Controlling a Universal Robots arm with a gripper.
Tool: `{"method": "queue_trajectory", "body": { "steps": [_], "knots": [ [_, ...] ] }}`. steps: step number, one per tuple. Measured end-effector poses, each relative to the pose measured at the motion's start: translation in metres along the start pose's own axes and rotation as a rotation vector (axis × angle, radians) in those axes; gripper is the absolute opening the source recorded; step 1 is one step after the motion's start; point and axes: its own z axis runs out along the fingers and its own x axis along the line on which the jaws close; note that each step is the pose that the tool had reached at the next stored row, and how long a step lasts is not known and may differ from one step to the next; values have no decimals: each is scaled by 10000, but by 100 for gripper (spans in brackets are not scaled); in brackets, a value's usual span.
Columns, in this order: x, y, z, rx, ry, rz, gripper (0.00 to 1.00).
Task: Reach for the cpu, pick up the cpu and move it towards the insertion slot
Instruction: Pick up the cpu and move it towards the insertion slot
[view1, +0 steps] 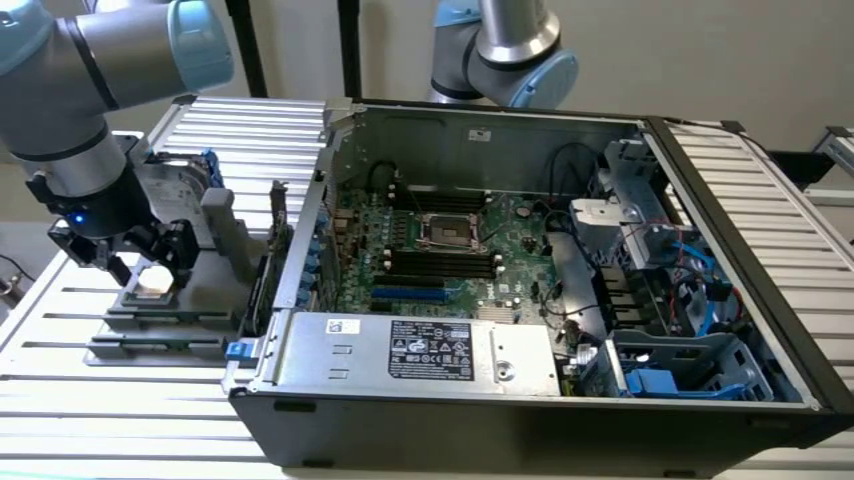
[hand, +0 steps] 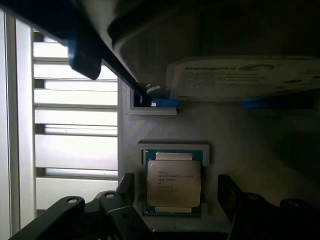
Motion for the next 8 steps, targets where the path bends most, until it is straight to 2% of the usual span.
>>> {"method": "queue_trajectory", "body": {
  "steps": [4,6,7,8],
  "knots": [
    [1,1,0,-1,0,9,77],
    [2,2,0,0,0,12,75],
    [2,2,0,1,0,14,68],
    [2,1,-1,2,0,15,68]
  ]
}}
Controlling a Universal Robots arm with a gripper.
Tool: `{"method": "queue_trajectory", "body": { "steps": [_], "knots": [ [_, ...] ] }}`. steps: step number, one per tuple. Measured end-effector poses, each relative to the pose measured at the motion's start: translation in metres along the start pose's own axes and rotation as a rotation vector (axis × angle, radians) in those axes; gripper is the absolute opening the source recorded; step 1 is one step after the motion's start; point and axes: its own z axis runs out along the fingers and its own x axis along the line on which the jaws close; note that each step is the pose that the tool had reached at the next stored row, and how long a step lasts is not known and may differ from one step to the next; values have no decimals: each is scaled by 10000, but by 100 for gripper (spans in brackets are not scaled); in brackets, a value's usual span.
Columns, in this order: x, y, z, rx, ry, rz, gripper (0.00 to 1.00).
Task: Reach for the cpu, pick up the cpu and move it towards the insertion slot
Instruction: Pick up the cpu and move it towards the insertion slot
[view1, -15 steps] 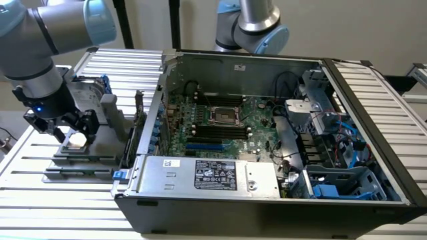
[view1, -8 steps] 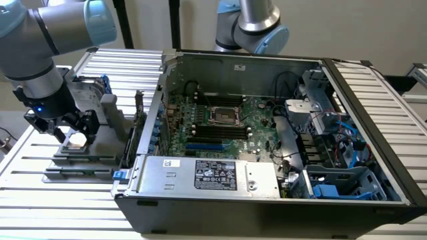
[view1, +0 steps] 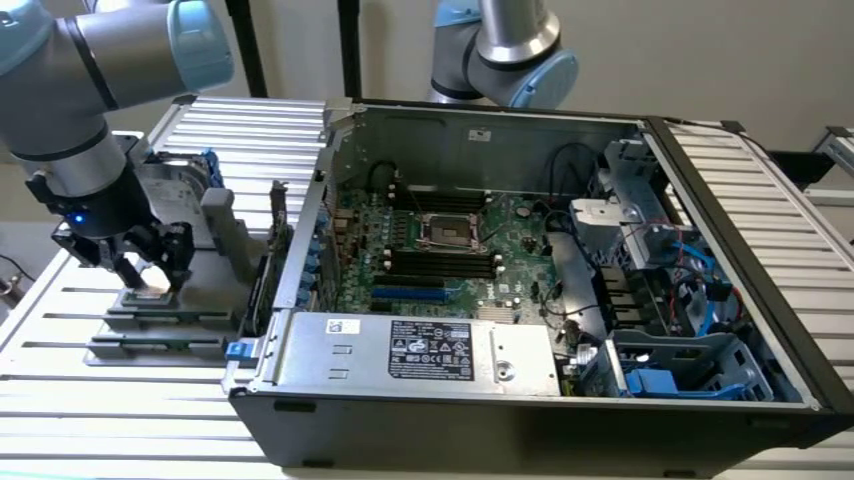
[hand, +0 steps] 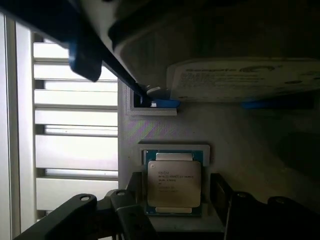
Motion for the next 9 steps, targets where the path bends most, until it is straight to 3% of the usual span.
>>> {"method": "queue_trajectory", "body": {
  "steps": [1,9],
  "knots": [
    [0,0,0,0,0,1,61],
    [1,0,0,8,2,7,54]
  ]
}}
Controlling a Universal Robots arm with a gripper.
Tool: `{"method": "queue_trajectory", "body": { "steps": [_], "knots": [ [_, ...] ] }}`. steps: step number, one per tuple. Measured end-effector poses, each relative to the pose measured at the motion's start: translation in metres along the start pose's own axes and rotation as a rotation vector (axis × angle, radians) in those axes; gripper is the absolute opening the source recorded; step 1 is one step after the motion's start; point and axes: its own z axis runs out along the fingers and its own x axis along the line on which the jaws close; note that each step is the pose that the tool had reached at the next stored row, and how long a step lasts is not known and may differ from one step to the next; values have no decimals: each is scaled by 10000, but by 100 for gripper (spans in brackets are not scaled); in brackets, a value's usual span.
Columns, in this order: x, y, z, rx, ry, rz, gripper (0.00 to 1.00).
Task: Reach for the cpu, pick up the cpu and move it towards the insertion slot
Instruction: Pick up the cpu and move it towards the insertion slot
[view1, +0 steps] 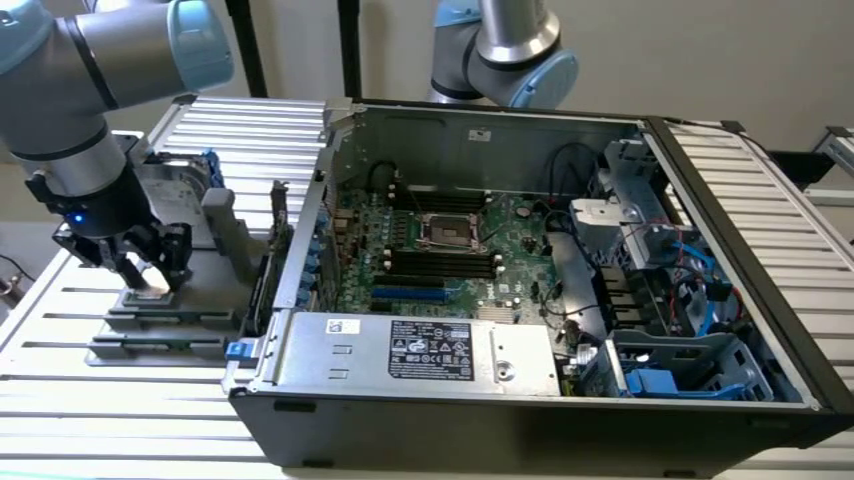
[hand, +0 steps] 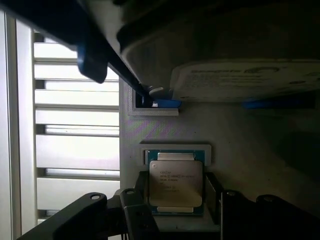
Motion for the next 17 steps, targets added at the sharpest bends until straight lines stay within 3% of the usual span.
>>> {"method": "queue_trajectory", "body": {
  "steps": [11,17],
  "knots": [
    [-1,1,-8,-4,-9,0,54],
    [1,2,-102,-1,16,0,54]
  ]
}}
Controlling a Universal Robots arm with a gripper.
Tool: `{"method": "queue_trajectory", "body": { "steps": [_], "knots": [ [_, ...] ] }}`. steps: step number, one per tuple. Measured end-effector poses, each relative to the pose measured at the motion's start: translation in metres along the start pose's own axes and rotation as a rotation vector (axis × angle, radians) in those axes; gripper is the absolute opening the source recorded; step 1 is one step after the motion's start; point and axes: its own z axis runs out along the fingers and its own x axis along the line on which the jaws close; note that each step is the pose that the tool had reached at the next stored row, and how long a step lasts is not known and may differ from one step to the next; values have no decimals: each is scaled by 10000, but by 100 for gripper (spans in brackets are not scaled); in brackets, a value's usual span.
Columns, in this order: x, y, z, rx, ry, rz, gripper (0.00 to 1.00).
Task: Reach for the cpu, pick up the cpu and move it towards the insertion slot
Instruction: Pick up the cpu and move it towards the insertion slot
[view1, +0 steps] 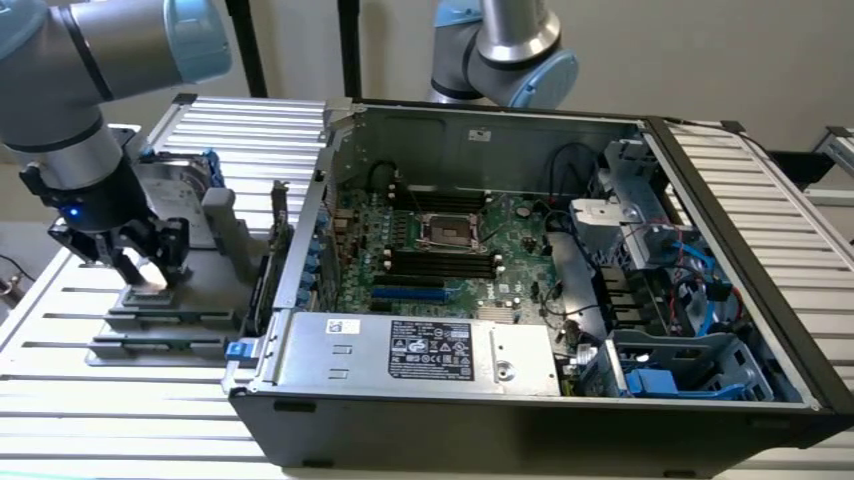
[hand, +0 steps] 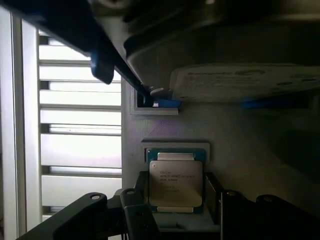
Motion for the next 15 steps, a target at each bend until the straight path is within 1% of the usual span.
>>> {"method": "queue_trajectory", "body": {
  "steps": [4,15],
  "knots": [
    [1,2,-113,-1,32,0,54],
    [1,9,-608,-2,164,3,54]
  ]
}}
